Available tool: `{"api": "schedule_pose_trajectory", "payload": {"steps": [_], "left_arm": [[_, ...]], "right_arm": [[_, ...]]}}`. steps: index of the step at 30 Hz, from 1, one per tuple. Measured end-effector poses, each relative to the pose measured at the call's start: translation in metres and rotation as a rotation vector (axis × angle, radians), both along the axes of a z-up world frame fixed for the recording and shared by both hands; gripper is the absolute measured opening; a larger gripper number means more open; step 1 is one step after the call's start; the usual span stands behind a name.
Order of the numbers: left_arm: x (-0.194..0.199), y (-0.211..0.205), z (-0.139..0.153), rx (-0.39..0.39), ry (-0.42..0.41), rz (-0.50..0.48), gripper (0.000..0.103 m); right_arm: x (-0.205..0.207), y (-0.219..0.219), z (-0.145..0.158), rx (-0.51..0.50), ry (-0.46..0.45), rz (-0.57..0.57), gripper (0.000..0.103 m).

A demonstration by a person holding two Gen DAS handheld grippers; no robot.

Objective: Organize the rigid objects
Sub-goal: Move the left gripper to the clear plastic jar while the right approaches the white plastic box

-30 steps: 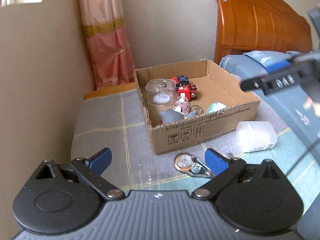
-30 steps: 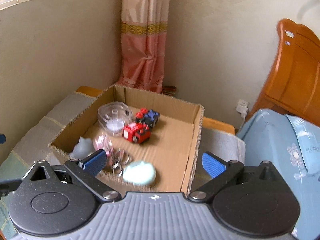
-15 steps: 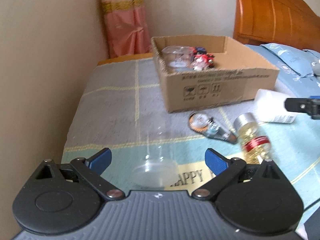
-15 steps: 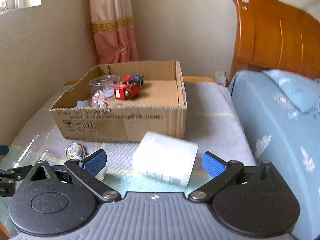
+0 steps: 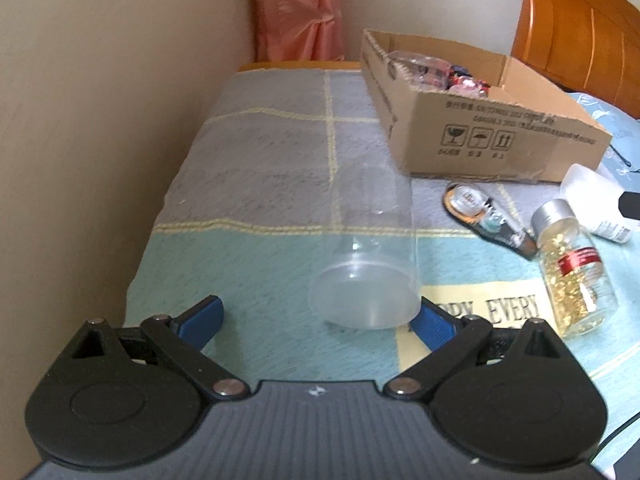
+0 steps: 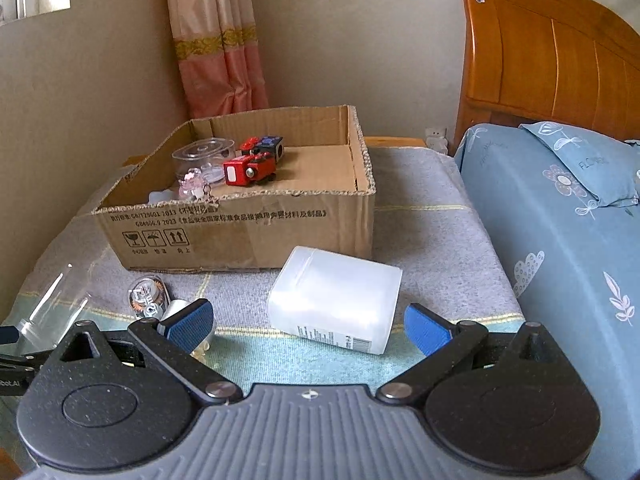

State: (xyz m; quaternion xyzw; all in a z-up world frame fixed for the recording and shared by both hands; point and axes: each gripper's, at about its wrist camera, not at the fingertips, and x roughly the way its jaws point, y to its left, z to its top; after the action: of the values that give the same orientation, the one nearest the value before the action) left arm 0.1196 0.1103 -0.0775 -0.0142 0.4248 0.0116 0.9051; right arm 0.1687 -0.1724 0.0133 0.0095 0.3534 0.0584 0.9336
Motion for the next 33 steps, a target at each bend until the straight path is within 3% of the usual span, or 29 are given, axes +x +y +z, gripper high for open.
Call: {"api": "schedule_pose_trajectory", "payload": {"steps": [11,16,22,24,26,33], "left_arm": [[0.000,0.015,0.005,-0.026,-0.032,0.025,0.099],[-0.001,-0.001,0.011,-0.073,-0.049,-0.063,0.098],[-0.001,-0.018,0.013,-0.252,-0.010,-0.223,0.098],[-0.004,-0.026,0.015,-0.268,-0.011,-0.285,0.098],[-0.004,-0.033,0.018,-0.232,-0.025,-0.327,0.098],[0.009,-0.041,0.017,0.086,-0.108,-0.423,0.099]], "right_arm": [[0.006,0.001,-0.005,-0.001,0.016,0.003,0.103],[0.009,-0.001,-0.007,0.009,0.023,-0.001,0.103],[0.008,-0.002,-0.005,0.007,0.013,0.011,0.103],[0.008,-0.002,-0.004,0.011,0.010,0.013,0.103],[0.008,-0.004,-0.004,0.019,0.008,0.017,0.103],[0.006,-0.012,-0.004,0.030,0.002,0.017,0.103]]}}
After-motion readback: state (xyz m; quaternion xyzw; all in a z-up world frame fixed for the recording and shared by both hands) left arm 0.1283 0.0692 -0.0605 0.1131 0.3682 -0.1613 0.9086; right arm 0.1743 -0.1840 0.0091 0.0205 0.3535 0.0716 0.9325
